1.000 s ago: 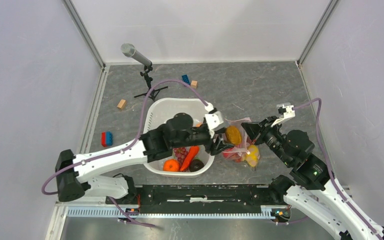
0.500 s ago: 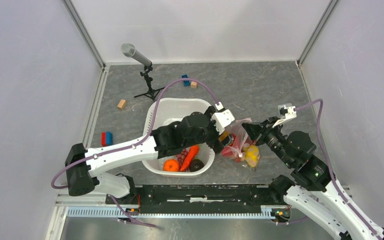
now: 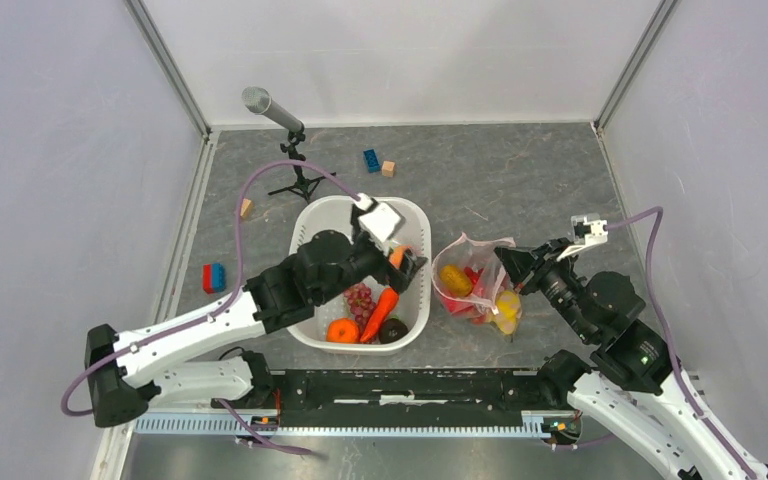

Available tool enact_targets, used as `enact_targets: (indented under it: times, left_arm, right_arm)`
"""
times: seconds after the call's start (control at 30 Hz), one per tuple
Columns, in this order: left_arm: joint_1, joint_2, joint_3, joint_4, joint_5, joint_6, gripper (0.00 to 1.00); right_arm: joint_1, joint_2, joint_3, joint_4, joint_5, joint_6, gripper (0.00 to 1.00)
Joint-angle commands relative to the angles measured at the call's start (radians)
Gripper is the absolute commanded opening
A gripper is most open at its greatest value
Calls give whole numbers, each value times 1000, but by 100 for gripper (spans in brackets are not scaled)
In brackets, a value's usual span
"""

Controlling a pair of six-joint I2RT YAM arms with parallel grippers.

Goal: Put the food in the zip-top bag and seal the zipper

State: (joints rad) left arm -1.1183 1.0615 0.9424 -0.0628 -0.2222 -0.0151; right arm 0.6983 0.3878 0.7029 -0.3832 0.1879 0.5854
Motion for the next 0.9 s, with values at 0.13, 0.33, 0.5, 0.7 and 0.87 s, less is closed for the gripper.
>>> enact_targets:
  times: [0.13,0.33,0.5,0.7,0.87]
  left_arm:
    - [318,-3,-219,58,171,-266,99]
    - [405,209,-150,67,342,-305,99]
    - [430,382,-75,97,418,-365,92]
    - [433,533,-3,130,412,-293,92]
    - [432,630,22,104,421,-285,85]
  right_arm:
    - [-2,5,44,34,19,-8,3]
    - [-1,19,43,43,10,-5,3]
    - [-2,20,47,37,12,-6,3]
    - [-1,16,46,34,24,-7,3]
    - [-1,19,41,30,27,-11,3]
